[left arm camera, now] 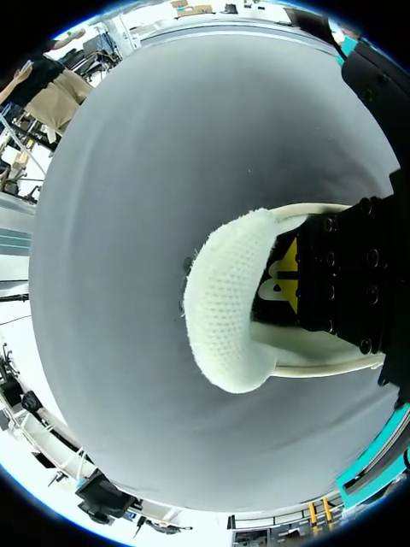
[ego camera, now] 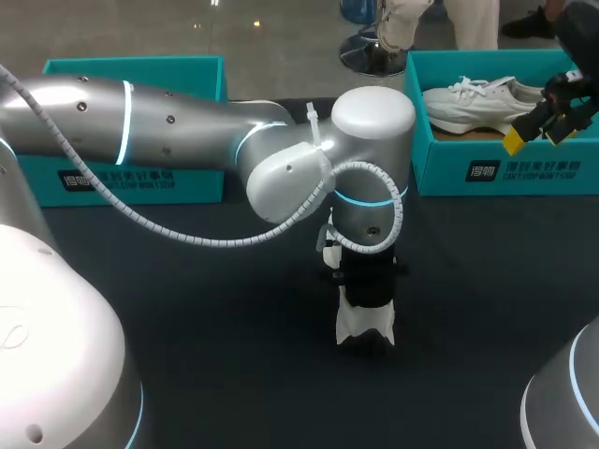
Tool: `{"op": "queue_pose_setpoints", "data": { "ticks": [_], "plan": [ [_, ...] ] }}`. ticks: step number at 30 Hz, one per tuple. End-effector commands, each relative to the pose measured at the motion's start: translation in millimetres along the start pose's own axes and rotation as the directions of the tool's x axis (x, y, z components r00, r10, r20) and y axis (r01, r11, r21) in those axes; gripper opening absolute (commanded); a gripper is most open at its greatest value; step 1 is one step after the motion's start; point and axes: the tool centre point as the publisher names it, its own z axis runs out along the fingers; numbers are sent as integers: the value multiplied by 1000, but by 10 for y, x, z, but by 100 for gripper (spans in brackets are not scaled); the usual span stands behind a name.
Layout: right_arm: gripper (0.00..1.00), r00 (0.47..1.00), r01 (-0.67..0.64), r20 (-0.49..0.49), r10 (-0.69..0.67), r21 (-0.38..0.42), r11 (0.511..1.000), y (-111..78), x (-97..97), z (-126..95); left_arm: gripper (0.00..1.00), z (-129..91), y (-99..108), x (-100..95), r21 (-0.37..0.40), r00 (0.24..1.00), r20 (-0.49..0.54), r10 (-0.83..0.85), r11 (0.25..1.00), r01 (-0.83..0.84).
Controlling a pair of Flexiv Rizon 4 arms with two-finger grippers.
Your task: Take the shoe out of the shoebox, open the shoe tongue, remove and reinsert the insole, then place the shoe into the shoebox
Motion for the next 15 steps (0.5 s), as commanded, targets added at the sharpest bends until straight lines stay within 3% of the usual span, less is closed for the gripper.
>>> {"op": "queue_pose_setpoints", "data": {
  "ticks": [1,15],
  "plan": [
    [100,1000,-1,-1,1,7,1000,30,-5,3,0,-81,13,21,-24,1000,15,0,1000,0],
    [100,1000,-1,-1,1,7,1000,30,-5,3,0,-388,158,-19,-125,1000,16,11,992,-9]
  ]
}}
